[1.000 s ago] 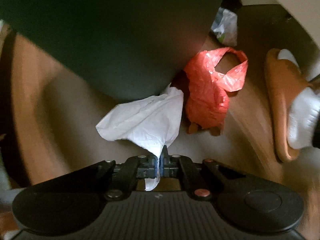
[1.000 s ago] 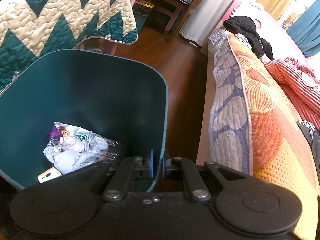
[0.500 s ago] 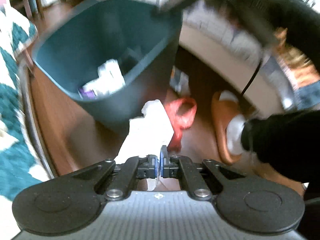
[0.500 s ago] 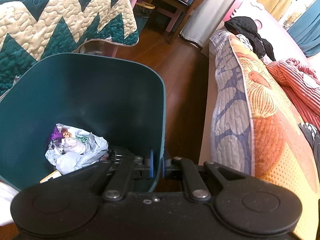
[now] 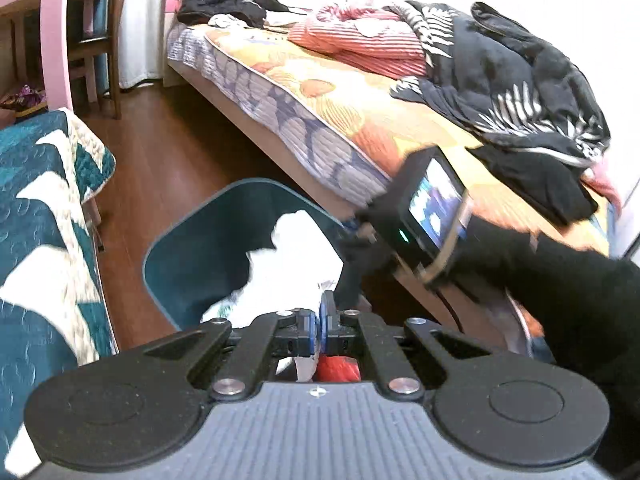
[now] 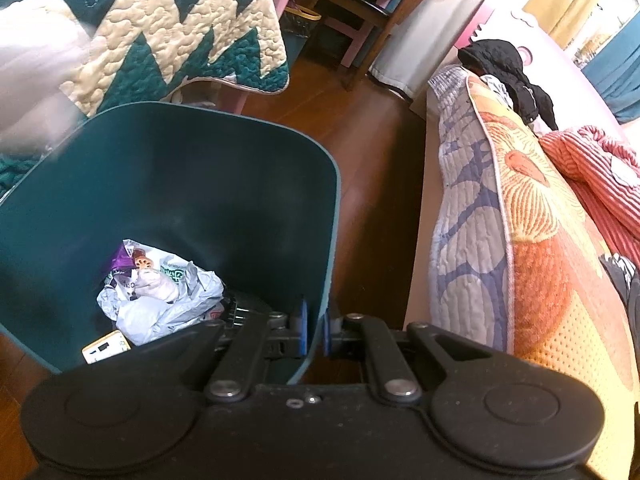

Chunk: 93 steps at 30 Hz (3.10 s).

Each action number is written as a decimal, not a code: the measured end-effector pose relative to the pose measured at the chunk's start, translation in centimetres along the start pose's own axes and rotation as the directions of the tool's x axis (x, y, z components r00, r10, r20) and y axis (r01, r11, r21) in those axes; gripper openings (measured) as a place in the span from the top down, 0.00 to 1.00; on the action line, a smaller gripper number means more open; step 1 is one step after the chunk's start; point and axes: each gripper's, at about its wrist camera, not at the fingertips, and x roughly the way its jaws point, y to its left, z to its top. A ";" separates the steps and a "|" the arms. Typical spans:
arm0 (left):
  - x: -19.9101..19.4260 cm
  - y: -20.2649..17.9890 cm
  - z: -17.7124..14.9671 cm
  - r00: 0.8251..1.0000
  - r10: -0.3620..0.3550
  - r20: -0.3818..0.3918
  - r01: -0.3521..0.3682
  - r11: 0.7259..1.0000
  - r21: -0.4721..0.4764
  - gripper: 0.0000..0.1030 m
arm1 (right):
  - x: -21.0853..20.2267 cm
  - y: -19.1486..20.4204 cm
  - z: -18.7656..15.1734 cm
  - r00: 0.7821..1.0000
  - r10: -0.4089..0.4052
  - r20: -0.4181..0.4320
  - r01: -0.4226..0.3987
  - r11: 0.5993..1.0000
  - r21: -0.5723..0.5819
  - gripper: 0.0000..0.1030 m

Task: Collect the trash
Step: 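Carry the white tissue into the wastebasket and open the left gripper, then lower the left gripper to the red plastic bag and grasp it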

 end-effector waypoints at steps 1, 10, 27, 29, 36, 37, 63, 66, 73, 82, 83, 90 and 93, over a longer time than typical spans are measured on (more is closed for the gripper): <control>0.9 0.2 0.3 1.000 0.004 -0.007 -0.004 1.000 -0.014 0.98 | -0.1 0.1 0.0 1.000 -0.001 0.002 0.001 1.000 -0.005 0.93; 11.3 2.2 -0.3 0.992 0.078 -0.102 -0.085 0.994 -0.064 0.98 | -0.7 1.0 0.2 1.000 0.000 0.023 0.001 0.999 -0.044 0.92; 20.2 5.3 -3.3 0.963 0.087 -0.257 -0.146 0.965 -0.220 0.97 | -2.2 3.8 1.1 0.997 0.002 0.072 0.009 0.989 -0.146 0.92; 20.4 5.3 -3.4 0.961 0.096 -0.261 -0.157 0.961 -0.226 0.95 | -2.2 3.8 1.0 0.997 0.002 0.071 0.009 0.989 -0.145 0.92; 20.3 5.4 -3.5 0.959 0.106 -0.263 -0.172 0.955 -0.240 0.84 | -2.1 3.4 0.9 0.998 0.003 0.066 0.006 0.990 -0.138 0.92; 20.1 5.3 -3.4 0.960 0.113 -0.257 -0.176 0.956 -0.236 0.72 | -2.1 3.4 1.0 0.998 0.005 0.066 0.004 0.991 -0.137 0.92; 6.3 1.5 -5.2 0.997 0.036 -0.073 -0.037 0.999 -0.016 0.20 | -0.8 2.1 1.2 0.999 0.014 0.033 -0.011 0.997 -0.082 0.92; 6.1 -0.4 -6.4 0.996 -0.037 -0.084 0.040 0.999 0.036 0.13 | -0.7 2.1 1.2 0.999 0.014 0.030 -0.012 0.997 -0.078 0.92; 11.5 -3.7 -11.2 0.977 -0.087 -0.194 0.105 0.991 0.084 0.02 | -0.7 2.1 1.2 0.999 0.018 0.027 -0.016 0.997 -0.075 0.92; 23.7 -6.6 -18.6 0.948 -0.006 -0.319 0.063 0.984 0.169 0.02 | -0.5 1.9 0.8 1.000 0.023 0.011 -0.022 0.997 -0.070 0.91; 24.8 -6.5 -18.9 0.946 0.009 -0.324 0.049 0.984 0.170 0.02 | -0.5 1.9 0.7 1.000 0.021 0.011 -0.020 0.997 -0.070 0.91; 31.7 -6.8 -20.3 0.925 0.103 -0.366 -0.020 0.974 0.224 0.03 | -0.1 1.3 0.5 1.000 0.025 0.003 -0.025 0.998 -0.049 0.91; 33.9 -7.3 -20.3 0.915 0.106 -0.388 -0.015 0.973 0.231 0.07 | -0.2 1.3 0.5 0.999 0.033 0.008 -0.032 0.998 -0.047 0.91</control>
